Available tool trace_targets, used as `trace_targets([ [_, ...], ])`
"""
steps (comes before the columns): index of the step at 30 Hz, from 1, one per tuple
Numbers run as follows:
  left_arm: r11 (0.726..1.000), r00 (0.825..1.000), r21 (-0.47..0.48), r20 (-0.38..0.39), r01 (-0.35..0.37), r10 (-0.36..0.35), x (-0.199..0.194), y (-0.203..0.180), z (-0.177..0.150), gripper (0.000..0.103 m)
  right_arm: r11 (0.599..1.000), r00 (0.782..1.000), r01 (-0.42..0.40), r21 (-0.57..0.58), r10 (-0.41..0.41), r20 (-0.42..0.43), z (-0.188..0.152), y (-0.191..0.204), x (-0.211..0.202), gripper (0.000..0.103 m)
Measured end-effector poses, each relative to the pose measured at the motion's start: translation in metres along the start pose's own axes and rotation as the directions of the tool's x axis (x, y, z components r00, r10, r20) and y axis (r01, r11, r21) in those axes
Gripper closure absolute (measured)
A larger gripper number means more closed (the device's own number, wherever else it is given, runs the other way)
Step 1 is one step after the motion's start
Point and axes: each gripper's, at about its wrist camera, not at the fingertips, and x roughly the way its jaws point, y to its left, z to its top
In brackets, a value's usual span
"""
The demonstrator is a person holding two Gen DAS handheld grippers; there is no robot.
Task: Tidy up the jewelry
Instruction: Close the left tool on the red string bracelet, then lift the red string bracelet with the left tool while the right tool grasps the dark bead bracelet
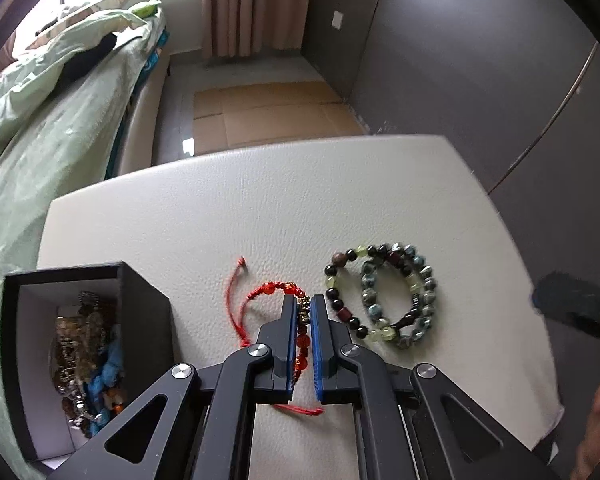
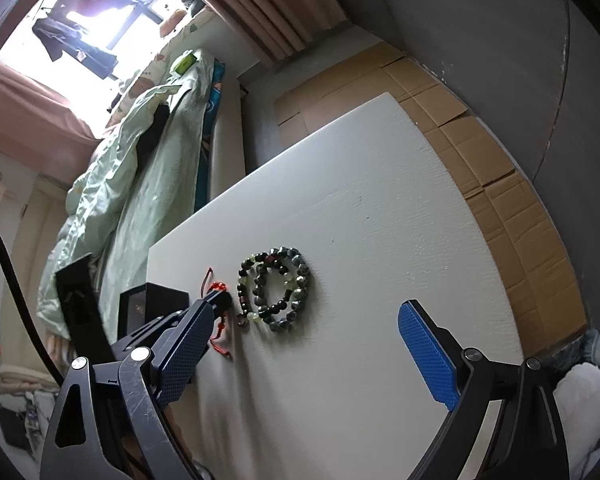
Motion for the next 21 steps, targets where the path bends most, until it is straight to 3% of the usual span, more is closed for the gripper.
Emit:
trace_targets([
  [5, 0.999, 0.998, -0.032, 0.055, 0.038, -0.036, -0.028, 0.007, 0.002, 0.097, 1.000, 1.000, 0.008, -0.011, -0.008, 0.006, 0.000, 0.004, 0.002, 0.010],
  [12, 0.993, 0.990, -0.077, 0.115, 0.085, -0.076, -0.055, 0.021, 0.004, 0.097, 0.999, 0.999, -0.044, 0.015, 0.044, -0.014, 0.002, 0.000, 0.013, 0.033],
  [21, 0.988, 0.983, -0.104, 0.154, 0.116, -0.099, -0.072, 0.035, 0.002, 0.097, 1.000, 0.999, 0.008, 0.000, -0.008, -0.032, 0.005, 0.007, 0.035, 0.055],
])
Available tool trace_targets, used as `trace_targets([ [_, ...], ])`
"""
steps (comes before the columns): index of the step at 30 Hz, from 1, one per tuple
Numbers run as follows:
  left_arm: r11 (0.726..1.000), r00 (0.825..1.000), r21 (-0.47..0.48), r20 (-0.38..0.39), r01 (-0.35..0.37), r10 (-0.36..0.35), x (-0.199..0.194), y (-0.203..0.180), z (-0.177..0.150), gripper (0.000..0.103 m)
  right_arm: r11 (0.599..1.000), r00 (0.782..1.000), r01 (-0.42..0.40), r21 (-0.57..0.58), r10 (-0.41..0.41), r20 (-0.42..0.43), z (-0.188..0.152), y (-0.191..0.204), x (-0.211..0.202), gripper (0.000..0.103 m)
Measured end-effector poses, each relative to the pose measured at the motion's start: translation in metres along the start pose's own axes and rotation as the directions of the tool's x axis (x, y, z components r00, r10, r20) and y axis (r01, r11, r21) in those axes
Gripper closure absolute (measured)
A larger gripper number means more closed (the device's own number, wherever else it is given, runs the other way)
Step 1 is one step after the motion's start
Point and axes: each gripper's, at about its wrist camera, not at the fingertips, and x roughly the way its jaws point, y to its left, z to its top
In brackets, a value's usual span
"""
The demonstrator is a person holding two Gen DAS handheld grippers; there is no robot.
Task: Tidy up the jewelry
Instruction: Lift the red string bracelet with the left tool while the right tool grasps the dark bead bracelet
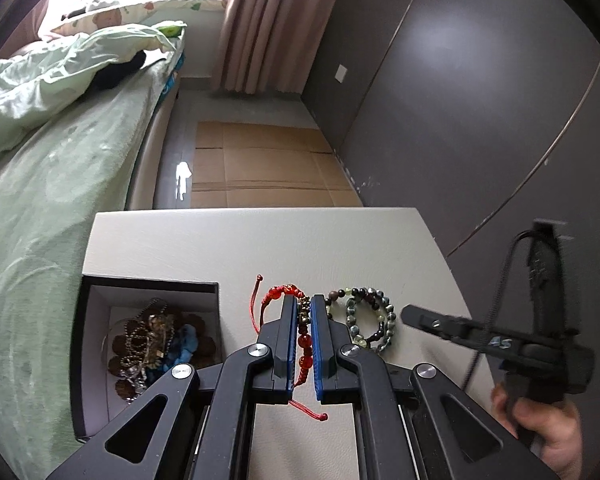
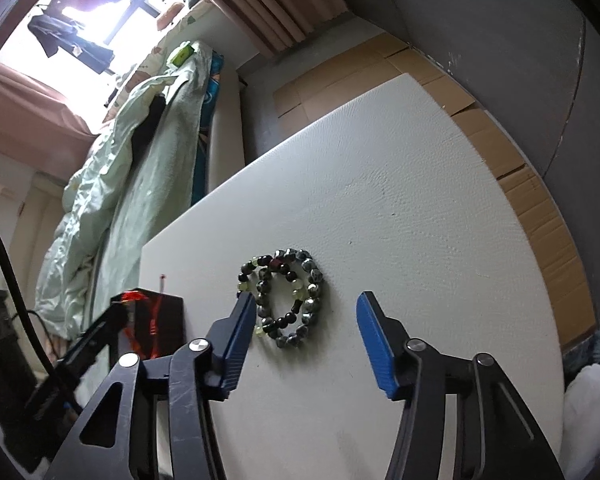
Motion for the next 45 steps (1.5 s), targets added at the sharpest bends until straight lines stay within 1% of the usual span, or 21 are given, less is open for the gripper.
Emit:
trace_targets([
  [3, 1.000, 1.000, -0.012, 0.010, 0.009, -0.009, -0.005, 0.004, 0.001, 0.097, 1.000, 1.000, 0.026, -0.013, -0.026, -0.011, 0.000, 0.003, 0.010, 0.064],
  [6, 1.000, 1.000, -0.023, 0.017, 0.017, -0.017, -0.007, 0.007, 0.002, 0.097, 0.998, 0.999, 0.050, -0.040, -0.050, 0.003, 0.001, 0.009, 0.014, 0.066],
  [9, 0.999, 0.999, -0.031, 0.021, 0.026, -0.025, -0.010, 0.010, 0.002, 0.097, 0.997, 0.999, 0.034, -0.069, -0.034, 0.011, 0.000, 0.019, 0.015, 0.067],
  [12, 0.999, 0.999, -0.037, 0.025, 0.029, -0.028, -0.011, 0.013, 0.003, 0.097, 0.996, 1.000, 0.029, -0.089, -0.029, -0.006, -0.003, 0.027, 0.020, 0.068],
  [17, 0.998, 0.999, -0.045, 0.028, 0.034, -0.032, -0.014, 0.018, 0.003, 0.097, 0.996, 0.998, 0.047, -0.072, -0.050, -0.032, -0.008, 0.029, 0.027, 0.068],
  [19, 0.998, 0.999, -0.048, 0.029, 0.036, -0.035, -0.014, 0.020, 0.004, 0.097, 0.996, 0.997, 0.069, -0.064, -0.072, -0.040, -0.008, 0.027, 0.031, 0.068],
  [21, 0.998, 0.999, -0.051, 0.029, 0.038, -0.037, -0.015, 0.021, 0.004, 0.097, 0.995, 0.996, 0.083, -0.060, -0.085, -0.037, -0.008, 0.027, 0.033, 0.072],
  [26, 0.998, 0.999, -0.052, 0.027, 0.042, -0.041, -0.014, 0.021, 0.004, 0.097, 0.992, 0.993, 0.113, -0.061, -0.114, -0.024, -0.008, 0.027, 0.033, 0.076],
  [29, 0.998, 0.999, -0.051, 0.026, 0.043, -0.042, -0.014, 0.021, 0.004, 0.097, 0.981, 0.986, 0.167, -0.100, -0.169, -0.009, -0.010, 0.036, 0.035, 0.077],
  [32, 0.998, 0.999, -0.050, 0.027, 0.042, -0.040, -0.014, 0.021, 0.004, 0.097, 0.954, 0.968, 0.251, -0.163, -0.253, 0.013, -0.014, 0.049, 0.038, 0.077],
  [35, 0.998, 0.999, -0.052, 0.029, 0.034, -0.033, -0.014, 0.023, 0.004, 0.097, 0.942, 0.959, 0.284, -0.179, -0.284, 0.022, -0.014, 0.053, 0.038, 0.078],
  [38, 0.998, 0.999, -0.058, 0.032, 0.030, -0.028, -0.016, 0.028, 0.004, 0.097, 0.908, 0.937, 0.347, -0.237, -0.348, 0.040, -0.017, 0.058, 0.040, 0.086],
  [39, 0.998, 0.999, -0.060, 0.033, 0.029, -0.027, -0.017, 0.028, 0.004, 0.097, 0.902, 0.933, 0.356, -0.244, -0.357, 0.045, -0.017, 0.059, 0.040, 0.090],
  [40, 0.998, 0.999, -0.063, 0.034, 0.028, -0.026, -0.017, 0.029, 0.004, 0.097, 0.900, 0.932, 0.359, -0.246, -0.358, 0.048, -0.018, 0.058, 0.038, 0.092],
  [41, 0.997, 0.999, -0.066, 0.036, 0.028, -0.026, -0.018, 0.030, 0.004, 0.097, 0.904, 0.935, 0.351, -0.242, -0.350, 0.047, -0.017, 0.057, 0.037, 0.094],
  [43, 0.997, 0.999, -0.071, 0.041, 0.028, -0.025, -0.021, 0.031, 0.004, 0.097, 0.932, 0.955, 0.294, -0.211, -0.294, 0.032, -0.013, 0.049, 0.033, 0.094],
  [44, 0.997, 0.999, -0.073, 0.044, 0.027, -0.024, -0.023, 0.031, 0.004, 0.097, 0.954, 0.970, 0.240, -0.183, -0.241, 0.016, -0.011, 0.044, 0.031, 0.094],
  [45, 0.997, 0.999, -0.075, 0.048, 0.027, -0.024, -0.025, 0.032, 0.004, 0.097, 0.966, 0.979, 0.202, -0.160, -0.203, 0.009, -0.010, 0.039, 0.028, 0.095],
])
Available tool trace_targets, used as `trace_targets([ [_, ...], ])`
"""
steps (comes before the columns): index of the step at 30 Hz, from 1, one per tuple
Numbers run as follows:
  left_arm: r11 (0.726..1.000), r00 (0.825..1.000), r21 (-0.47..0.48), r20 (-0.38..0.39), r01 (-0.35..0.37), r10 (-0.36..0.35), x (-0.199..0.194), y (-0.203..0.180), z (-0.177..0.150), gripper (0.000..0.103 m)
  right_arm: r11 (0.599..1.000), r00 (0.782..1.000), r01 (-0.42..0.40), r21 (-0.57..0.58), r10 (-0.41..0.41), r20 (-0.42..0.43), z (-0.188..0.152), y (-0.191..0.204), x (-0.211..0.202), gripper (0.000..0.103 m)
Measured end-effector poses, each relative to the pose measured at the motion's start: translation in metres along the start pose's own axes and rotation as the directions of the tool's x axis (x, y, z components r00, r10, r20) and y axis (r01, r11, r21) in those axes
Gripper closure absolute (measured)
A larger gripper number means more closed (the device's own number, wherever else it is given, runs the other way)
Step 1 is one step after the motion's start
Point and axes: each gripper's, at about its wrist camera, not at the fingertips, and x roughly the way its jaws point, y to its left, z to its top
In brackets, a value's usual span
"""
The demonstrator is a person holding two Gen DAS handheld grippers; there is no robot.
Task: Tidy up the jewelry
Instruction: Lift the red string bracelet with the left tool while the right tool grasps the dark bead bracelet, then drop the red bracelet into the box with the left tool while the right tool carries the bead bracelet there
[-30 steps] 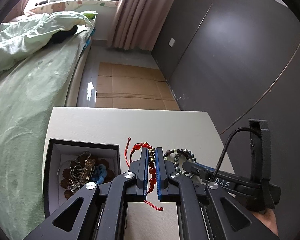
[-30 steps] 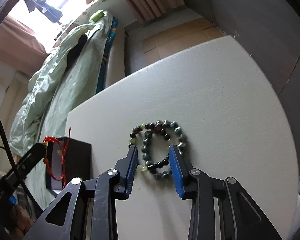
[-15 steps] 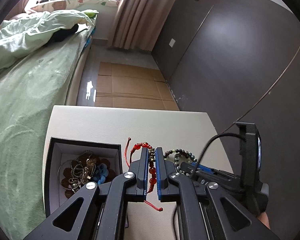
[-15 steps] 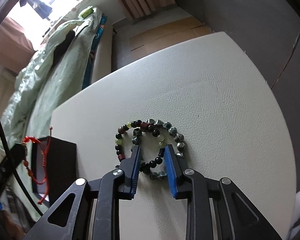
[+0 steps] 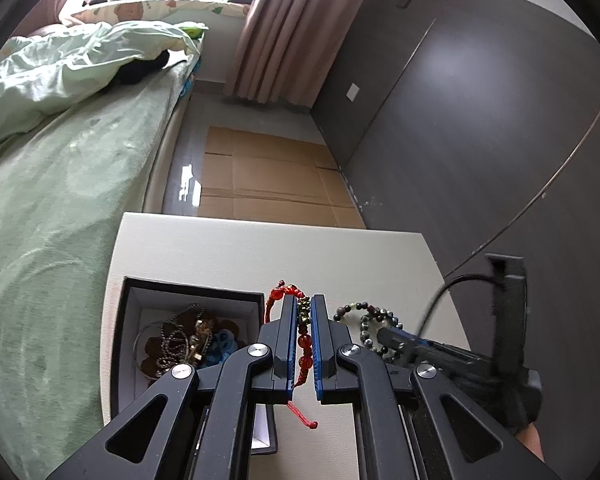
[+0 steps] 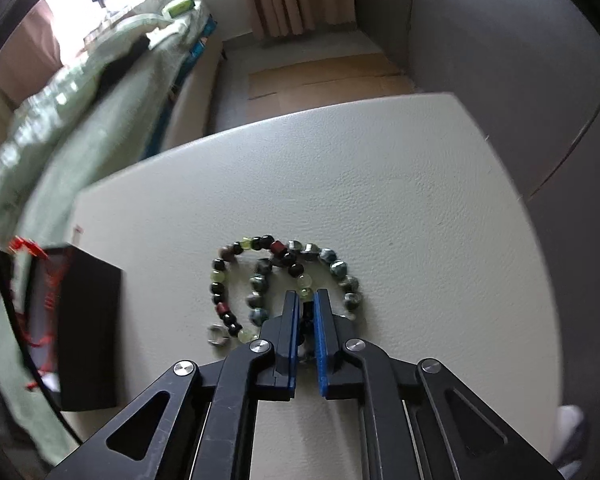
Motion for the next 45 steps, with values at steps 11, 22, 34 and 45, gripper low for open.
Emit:
trace_targets([
  [11, 0.999, 0.999, -0.031, 0.028, -0.033, 0.034, -0.027, 0.020, 0.004, 0.097, 0.981, 0.971, -0.194, -0.028, 0.196, 0.136, 0.000, 0.023, -0.049, 0.095],
  [22, 0.975, 0.988, -0.164, -0.062, -0.147, 0.138, -0.023, 0.064, 0.003, 0.089, 0.942, 0.927, -0.314, -0.116, 0.331, 0.178, -0.006, 0.066, -0.073, 0.095],
  [34, 0.970, 0.992, -0.210, -0.008, -0.123, 0.124, -0.038, 0.073, 0.006, 0.040, 0.864, 0.851, -0.468, -0.184, 0.497, 0.171, -0.016, 0.102, -0.082, 0.095],
  [45, 0.963, 0.992, -0.238, -0.003, -0.125, 0.127, -0.042, 0.085, 0.007, 0.040, 0.855, 0.858, -0.480, -0.198, 0.504, 0.096, -0.021, 0.130, -0.064, 0.072],
])
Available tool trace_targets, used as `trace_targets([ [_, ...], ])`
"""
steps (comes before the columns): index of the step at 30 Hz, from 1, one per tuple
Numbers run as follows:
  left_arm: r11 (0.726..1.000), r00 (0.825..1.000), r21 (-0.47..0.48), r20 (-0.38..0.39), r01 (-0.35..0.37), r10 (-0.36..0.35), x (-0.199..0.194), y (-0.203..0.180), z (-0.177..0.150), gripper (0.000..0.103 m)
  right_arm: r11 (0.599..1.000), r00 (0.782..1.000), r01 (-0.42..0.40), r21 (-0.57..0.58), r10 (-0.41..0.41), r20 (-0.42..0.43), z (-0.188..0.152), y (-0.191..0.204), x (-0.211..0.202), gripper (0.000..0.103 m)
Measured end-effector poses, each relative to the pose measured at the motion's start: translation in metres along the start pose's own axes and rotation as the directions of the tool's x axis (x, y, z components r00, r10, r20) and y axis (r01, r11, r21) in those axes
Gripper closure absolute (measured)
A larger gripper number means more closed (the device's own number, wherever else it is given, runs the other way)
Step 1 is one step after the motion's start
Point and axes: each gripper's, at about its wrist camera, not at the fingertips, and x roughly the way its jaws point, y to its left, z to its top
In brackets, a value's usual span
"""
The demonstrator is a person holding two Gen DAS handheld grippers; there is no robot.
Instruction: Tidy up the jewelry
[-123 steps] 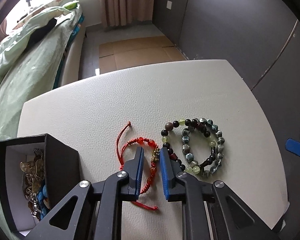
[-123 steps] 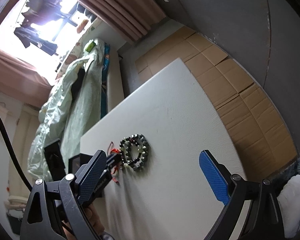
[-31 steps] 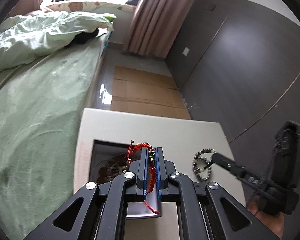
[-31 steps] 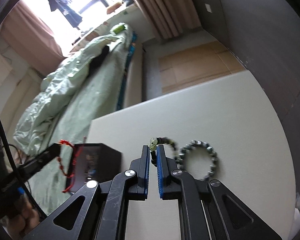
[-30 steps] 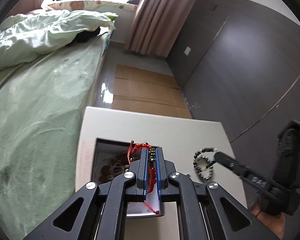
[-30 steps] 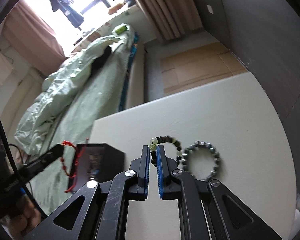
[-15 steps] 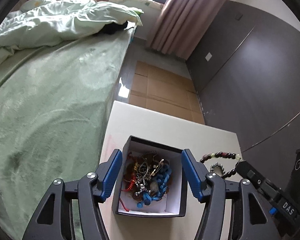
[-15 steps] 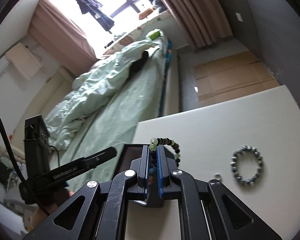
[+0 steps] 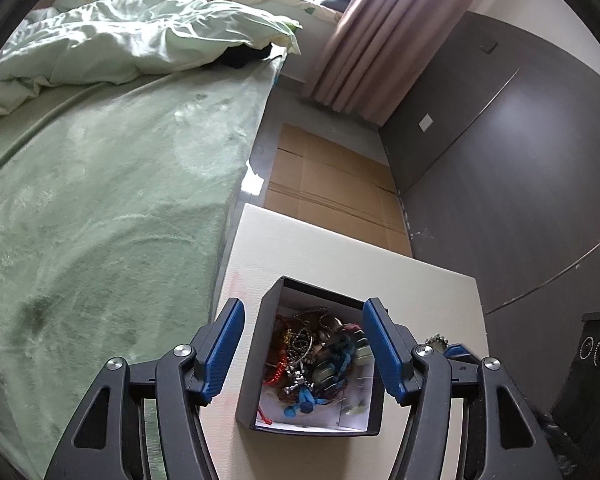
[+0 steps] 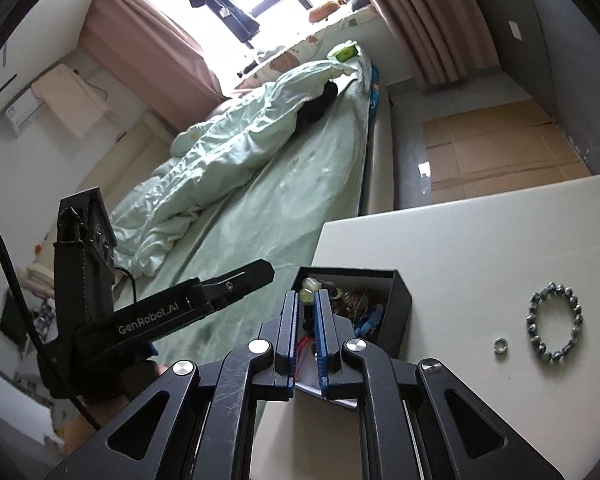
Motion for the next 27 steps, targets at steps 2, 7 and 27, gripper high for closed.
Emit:
trace_targets([
  [2, 1.000, 1.000, 0.003, 0.000, 0.002, -0.002, 0.000, 0.000, 0.000, 0.040, 1.000, 1.000, 0.004, 0.011, -0.005, 0.029, 0.001, -0.004, -0.006, 0.057],
  [7, 0.999, 1.000, 0.030, -0.005, 0.013, -0.012, 0.002, -0.010, -0.003, 0.040, 0.999, 0.999, 0.023, 0.047, -0.025, 0.047, 0.003, -0.021, -0.022, 0.057],
  [27, 0.961, 0.993, 0.255, -0.069, 0.107, -0.092, 0.024, -0.103, -0.040, 0.040, 0.955, 0.974, 0.224, 0.196, -0.227, -0.007, -0.004, -0.108, -0.082, 0.057],
])
